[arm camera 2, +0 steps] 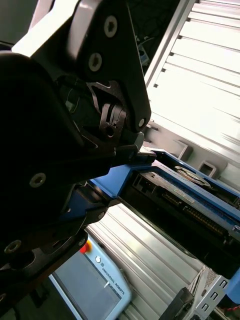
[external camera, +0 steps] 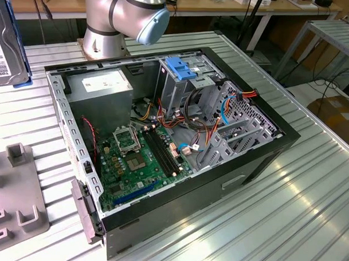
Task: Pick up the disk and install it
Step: 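Pick up the disk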
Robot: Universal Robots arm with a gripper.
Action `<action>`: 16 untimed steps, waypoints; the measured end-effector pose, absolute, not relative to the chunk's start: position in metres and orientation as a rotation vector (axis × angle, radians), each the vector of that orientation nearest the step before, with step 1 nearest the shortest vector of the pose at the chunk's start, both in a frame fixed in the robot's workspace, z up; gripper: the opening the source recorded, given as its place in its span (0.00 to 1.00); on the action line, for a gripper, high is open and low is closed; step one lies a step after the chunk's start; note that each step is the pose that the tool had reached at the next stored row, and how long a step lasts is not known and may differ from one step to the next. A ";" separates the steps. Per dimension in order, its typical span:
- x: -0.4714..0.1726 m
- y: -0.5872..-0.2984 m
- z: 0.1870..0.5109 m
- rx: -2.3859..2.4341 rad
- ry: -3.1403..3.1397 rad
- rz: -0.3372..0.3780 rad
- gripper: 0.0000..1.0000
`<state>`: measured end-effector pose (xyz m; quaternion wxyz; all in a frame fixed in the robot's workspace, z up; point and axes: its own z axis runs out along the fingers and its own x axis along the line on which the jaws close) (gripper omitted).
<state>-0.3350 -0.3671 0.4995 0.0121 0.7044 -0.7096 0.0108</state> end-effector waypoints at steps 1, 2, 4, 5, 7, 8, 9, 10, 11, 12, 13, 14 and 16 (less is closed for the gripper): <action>-0.333 -0.367 0.499 2.196 -2.212 0.033 0.36; -0.332 -0.367 0.499 2.196 -2.213 0.034 0.36; -0.328 -0.367 0.499 2.196 -2.212 0.034 0.36; -0.326 -0.367 0.499 2.196 -2.212 0.034 0.36; -0.323 -0.367 0.499 2.196 -2.212 0.034 0.36; -0.321 -0.367 0.499 2.196 -2.212 0.034 0.36; -0.319 -0.367 0.499 2.196 -2.212 0.034 0.36; -0.318 -0.367 0.499 2.196 -2.212 0.033 0.36; -0.317 -0.367 0.499 2.196 -2.212 0.034 0.36; -0.315 -0.367 0.499 2.196 -2.212 0.034 0.36; -0.313 -0.367 0.499 2.196 -2.212 0.034 0.36; -0.311 -0.367 0.499 2.196 -2.212 0.033 0.36; -0.306 -0.367 0.499 2.196 -2.212 0.034 0.36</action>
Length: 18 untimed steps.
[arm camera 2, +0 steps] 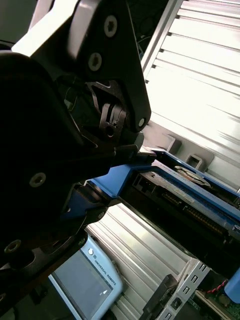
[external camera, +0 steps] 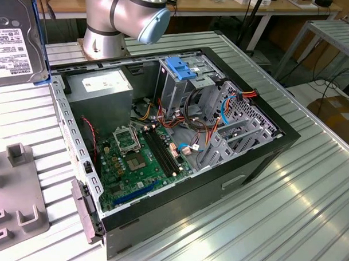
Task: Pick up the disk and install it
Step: 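Pick up the disk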
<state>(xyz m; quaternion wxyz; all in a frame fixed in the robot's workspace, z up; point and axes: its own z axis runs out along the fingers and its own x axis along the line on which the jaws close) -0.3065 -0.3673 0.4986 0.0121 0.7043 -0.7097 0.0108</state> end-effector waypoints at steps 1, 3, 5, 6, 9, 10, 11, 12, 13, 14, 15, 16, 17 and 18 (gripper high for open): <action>-0.305 -0.367 0.499 2.196 -2.212 0.033 0.36; -0.303 -0.367 0.498 2.196 -2.212 0.034 0.36; -0.300 -0.367 0.498 2.196 -2.212 0.033 0.36; -0.298 -0.367 0.498 2.196 -2.212 0.033 0.36; -0.294 -0.367 0.498 2.196 -2.212 0.033 0.36; -0.293 -0.367 0.498 2.196 -2.212 0.034 0.36; -0.290 -0.367 0.498 2.196 -2.212 0.033 0.36; -0.288 -0.367 0.498 2.196 -2.212 0.034 0.36; -0.286 -0.367 0.498 2.196 -2.212 0.033 0.36; -0.282 -0.367 0.498 2.196 -2.212 0.033 0.36; -0.281 -0.367 0.498 2.196 -2.212 0.034 0.36; -0.280 -0.367 0.498 2.196 -2.212 0.034 0.36; -0.277 -0.367 0.498 2.196 -2.212 0.034 0.36; -0.275 -0.367 0.498 2.196 -2.212 0.033 0.36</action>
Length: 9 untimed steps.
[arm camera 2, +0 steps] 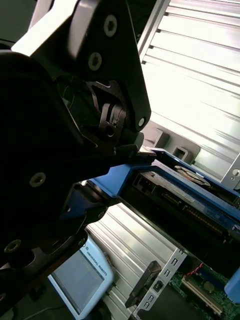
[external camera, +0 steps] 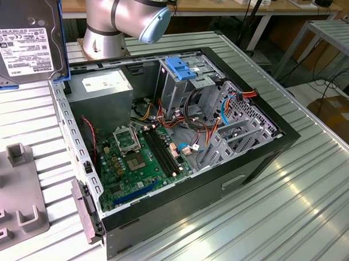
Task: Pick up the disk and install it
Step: 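Pick up the disk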
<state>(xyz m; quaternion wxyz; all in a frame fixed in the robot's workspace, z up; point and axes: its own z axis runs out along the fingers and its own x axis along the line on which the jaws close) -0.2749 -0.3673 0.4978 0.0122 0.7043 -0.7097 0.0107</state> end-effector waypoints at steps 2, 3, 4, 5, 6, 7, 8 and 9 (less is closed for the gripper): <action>-0.272 -0.367 0.498 2.196 -2.212 0.034 0.36; -0.270 -0.367 0.498 2.196 -2.212 0.034 0.36; -0.269 -0.367 0.498 2.196 -2.212 0.033 0.36; -0.267 -0.367 0.498 2.196 -2.212 0.034 0.36; -0.265 -0.367 0.498 2.196 -2.212 0.033 0.36; -0.263 -0.367 0.498 2.196 -2.212 0.033 0.36; -0.262 -0.367 0.498 2.196 -2.212 0.034 0.36; -0.260 -0.367 0.497 2.196 -2.212 0.034 0.36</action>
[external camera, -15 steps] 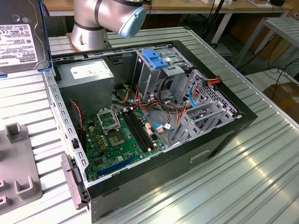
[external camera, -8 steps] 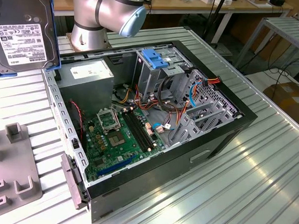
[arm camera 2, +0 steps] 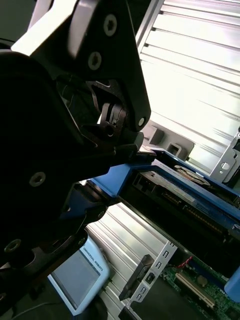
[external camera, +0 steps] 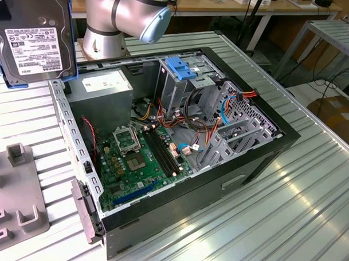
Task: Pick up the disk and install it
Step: 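Pick up the disk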
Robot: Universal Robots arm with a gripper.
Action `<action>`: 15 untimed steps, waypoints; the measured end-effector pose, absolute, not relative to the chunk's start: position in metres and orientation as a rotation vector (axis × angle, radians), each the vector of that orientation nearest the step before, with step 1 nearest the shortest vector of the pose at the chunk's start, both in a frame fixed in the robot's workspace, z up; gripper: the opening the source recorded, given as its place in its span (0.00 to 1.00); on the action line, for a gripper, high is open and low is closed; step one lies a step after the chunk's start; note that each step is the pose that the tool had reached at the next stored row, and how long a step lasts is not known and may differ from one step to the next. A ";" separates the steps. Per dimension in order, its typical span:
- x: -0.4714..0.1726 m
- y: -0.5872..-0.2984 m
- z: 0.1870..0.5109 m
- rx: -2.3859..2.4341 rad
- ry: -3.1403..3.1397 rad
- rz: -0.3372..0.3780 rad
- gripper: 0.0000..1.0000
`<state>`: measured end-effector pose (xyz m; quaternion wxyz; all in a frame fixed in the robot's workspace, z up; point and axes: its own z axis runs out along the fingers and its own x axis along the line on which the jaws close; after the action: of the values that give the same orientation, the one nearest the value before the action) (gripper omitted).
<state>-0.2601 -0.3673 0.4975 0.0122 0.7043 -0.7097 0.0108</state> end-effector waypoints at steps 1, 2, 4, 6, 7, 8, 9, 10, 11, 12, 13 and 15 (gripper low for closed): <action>-0.258 -0.367 0.497 2.196 -2.212 0.034 0.36; -0.256 -0.367 0.497 2.196 -2.212 0.034 0.36; -0.253 -0.367 0.497 2.196 -2.212 0.033 0.36; -0.248 -0.367 0.497 2.196 -2.212 0.034 0.36; -0.246 -0.367 0.497 2.196 -2.212 0.033 0.36; -0.244 -0.367 0.497 2.196 -2.212 0.033 0.36; -0.242 -0.367 0.497 2.196 -2.212 0.034 0.36; -0.240 -0.368 0.497 2.196 -2.212 0.034 0.36; -0.238 -0.368 0.497 2.196 -2.212 0.034 0.36; -0.236 -0.368 0.497 2.196 -2.212 0.034 0.36; -0.233 -0.369 0.497 2.196 -2.212 0.034 0.36; -0.227 -0.375 0.497 2.196 -2.212 0.034 0.36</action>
<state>-0.2270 -0.3751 0.4967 0.0121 0.7044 -0.7097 0.0107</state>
